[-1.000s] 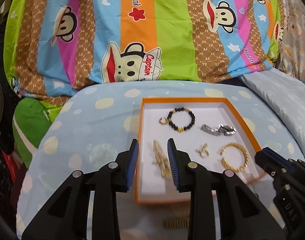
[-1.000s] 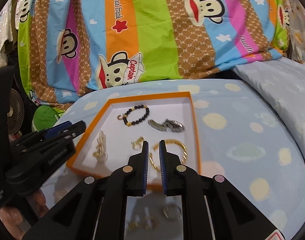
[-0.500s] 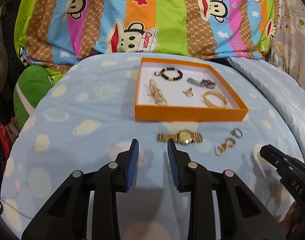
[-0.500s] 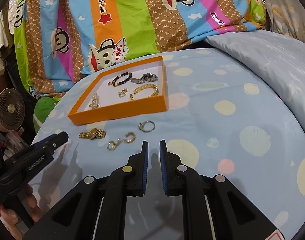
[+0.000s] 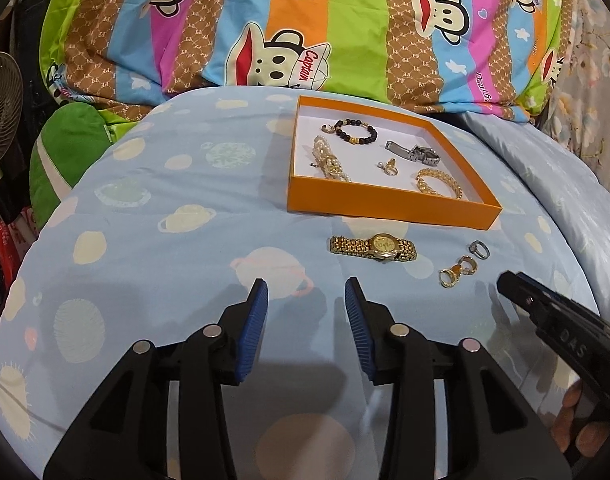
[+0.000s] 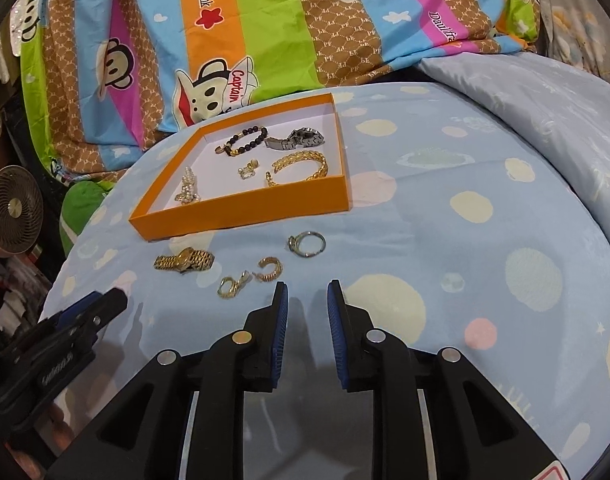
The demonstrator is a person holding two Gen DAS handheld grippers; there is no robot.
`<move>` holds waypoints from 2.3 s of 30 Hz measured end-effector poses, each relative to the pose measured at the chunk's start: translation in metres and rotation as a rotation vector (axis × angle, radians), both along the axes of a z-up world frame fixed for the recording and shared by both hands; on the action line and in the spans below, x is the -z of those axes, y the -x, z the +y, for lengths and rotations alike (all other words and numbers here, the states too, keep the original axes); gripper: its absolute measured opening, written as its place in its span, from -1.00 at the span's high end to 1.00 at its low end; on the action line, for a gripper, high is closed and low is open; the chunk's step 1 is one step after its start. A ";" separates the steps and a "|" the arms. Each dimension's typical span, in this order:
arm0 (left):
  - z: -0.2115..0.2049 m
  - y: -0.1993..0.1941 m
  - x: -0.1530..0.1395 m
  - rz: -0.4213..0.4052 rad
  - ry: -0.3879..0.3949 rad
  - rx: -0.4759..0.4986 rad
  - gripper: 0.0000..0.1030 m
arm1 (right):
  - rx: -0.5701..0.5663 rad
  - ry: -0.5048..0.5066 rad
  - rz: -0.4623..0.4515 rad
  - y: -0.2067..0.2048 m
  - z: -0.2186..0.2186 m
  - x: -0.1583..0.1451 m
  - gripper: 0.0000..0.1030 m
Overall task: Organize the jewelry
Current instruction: 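Grasp the silver ring with the right tool, then grasp the gold watch with the left tool while the right tool holds the ring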
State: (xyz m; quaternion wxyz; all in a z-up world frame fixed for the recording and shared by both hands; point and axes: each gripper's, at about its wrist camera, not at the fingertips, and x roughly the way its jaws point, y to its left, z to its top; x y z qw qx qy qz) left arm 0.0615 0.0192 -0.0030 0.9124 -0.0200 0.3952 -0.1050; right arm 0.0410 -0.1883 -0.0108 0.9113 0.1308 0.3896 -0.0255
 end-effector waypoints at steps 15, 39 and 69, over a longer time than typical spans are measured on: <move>-0.003 -0.004 0.004 0.023 0.001 0.012 0.25 | -0.004 0.033 0.054 -0.037 0.007 0.006 0.45; -0.001 -0.007 0.007 0.047 0.016 0.015 0.25 | 0.047 0.011 0.038 -0.031 -0.005 0.003 0.51; -0.035 -0.021 0.004 0.046 -0.068 0.153 0.08 | 0.012 -0.013 0.011 0.024 -0.008 0.003 0.54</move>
